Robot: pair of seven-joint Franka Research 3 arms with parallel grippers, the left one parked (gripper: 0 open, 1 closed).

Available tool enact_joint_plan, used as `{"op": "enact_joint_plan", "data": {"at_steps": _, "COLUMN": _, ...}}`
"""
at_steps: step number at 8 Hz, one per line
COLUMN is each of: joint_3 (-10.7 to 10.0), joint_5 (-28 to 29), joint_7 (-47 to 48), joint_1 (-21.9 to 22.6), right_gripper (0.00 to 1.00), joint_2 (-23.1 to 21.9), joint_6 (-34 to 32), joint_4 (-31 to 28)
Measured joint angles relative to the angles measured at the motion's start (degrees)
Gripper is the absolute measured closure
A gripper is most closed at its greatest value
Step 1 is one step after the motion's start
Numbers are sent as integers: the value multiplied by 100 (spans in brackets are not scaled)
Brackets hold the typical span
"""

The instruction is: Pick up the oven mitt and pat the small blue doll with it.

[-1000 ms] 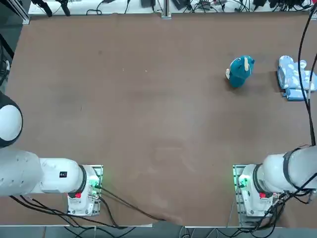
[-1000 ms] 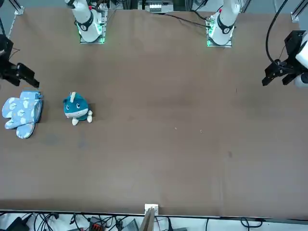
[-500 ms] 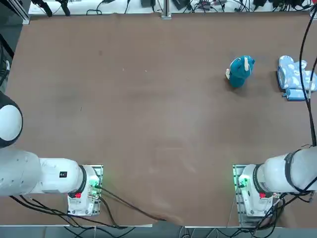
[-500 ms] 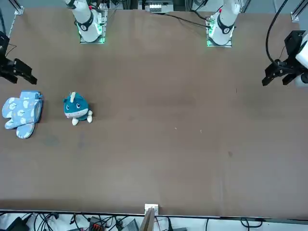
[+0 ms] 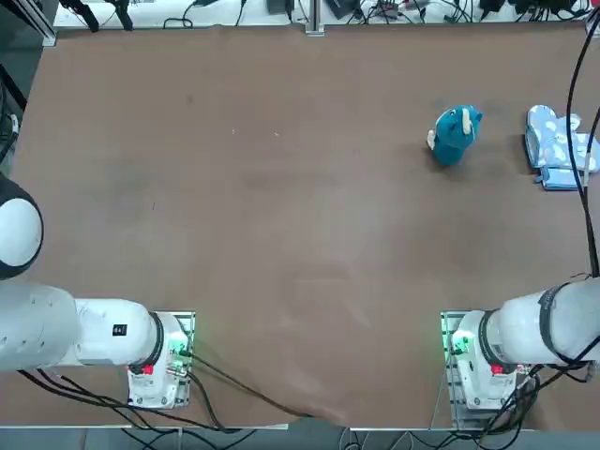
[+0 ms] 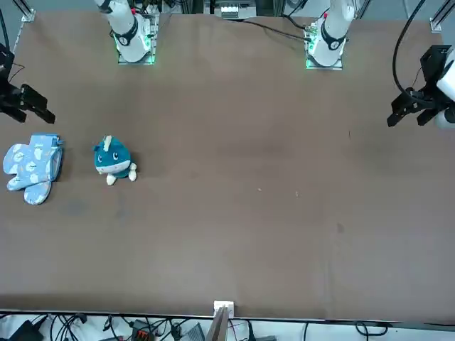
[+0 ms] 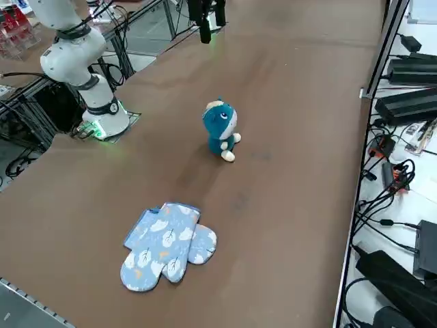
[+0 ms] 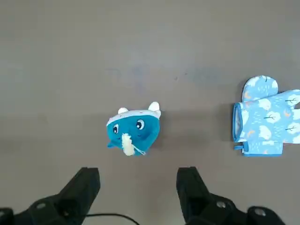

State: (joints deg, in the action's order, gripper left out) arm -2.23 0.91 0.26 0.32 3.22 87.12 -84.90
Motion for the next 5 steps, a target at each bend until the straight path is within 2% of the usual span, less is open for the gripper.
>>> {"op": "enact_joint_plan", "data": {"at_steps": 5, "joint_3": -38, "joint_5": -1, "joint_7": -45, "joint_1": 0, "right_gripper": 0, "joint_2": -19, "joint_6": -64, "joint_4": 0}}
